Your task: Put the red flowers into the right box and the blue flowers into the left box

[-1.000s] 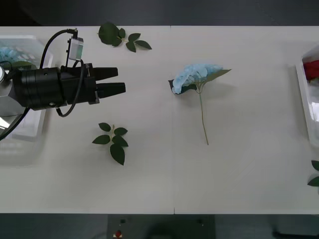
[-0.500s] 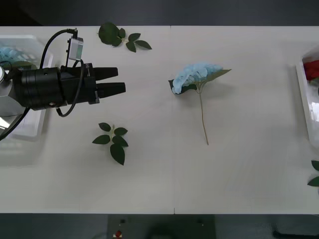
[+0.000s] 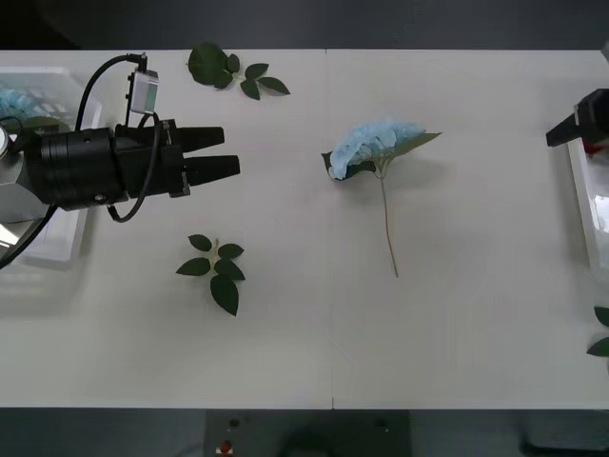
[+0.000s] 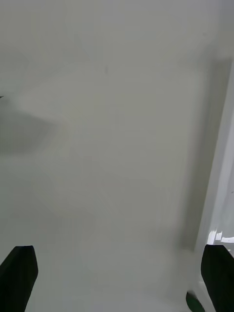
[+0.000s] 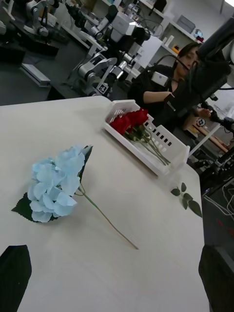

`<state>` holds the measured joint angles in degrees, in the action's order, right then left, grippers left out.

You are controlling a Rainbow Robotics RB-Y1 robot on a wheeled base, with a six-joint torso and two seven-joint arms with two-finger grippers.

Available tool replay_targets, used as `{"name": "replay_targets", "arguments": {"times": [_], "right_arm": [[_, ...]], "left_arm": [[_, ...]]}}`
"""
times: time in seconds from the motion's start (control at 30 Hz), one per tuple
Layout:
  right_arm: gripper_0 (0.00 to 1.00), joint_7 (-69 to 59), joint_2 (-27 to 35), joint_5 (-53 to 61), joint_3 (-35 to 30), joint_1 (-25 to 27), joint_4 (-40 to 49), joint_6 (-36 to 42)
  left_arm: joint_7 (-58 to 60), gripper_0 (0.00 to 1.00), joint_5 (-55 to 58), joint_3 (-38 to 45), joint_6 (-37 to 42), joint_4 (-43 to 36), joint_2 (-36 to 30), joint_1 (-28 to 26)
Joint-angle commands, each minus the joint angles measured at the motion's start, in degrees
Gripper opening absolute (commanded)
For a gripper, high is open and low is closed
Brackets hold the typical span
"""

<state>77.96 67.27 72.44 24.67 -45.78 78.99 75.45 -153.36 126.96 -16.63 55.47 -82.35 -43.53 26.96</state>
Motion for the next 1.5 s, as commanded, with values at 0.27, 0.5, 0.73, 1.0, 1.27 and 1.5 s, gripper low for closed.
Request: {"name": "replay_targets", "arguments": {"times": [0.27, 0.5, 0.73, 1.0, 1.27, 1.5], "right_arm": [[0.98, -8.7, -15.24, -17.42, 3.02, -10.74, 2.23, 11.39], [0.97, -8.18, -20.16, -20.23, 13.3, -12.49, 3.72, 5.24], [0.98, -7.12, -24.21, -21.99, 18.13, -12.49, 3.02, -0.48], [0.98, -5.19, -29.13, -24.27, 21.12, -12.41, -2.87, -8.04], [0.98, -4.4, -32.38, -25.68, 24.55, -12.41, -9.2, -13.66], [0.98, -3.69, -34.49, -26.03, 24.81, -12.41, -12.98, -15.77]], "left_arm": [[-1.24, 1.0, 1.36, -0.16, -0.8, -0.88, -0.86, 0.46], [-1.33, 1.0, 1.53, -0.25, -0.71, -0.88, -0.86, 0.46], [-1.24, 1.0, 1.62, -0.34, -0.71, -0.88, -0.86, 0.37], [-1.15, 1.0, 1.62, -0.42, -0.71, -0.88, -0.86, -0.07], [-1.06, 1.0, 1.71, -0.42, -0.71, -0.88, -0.86, -0.07], [-0.97, 1.0, 1.71, -0.42, -0.71, -0.88, -0.86, -0.24]]}}
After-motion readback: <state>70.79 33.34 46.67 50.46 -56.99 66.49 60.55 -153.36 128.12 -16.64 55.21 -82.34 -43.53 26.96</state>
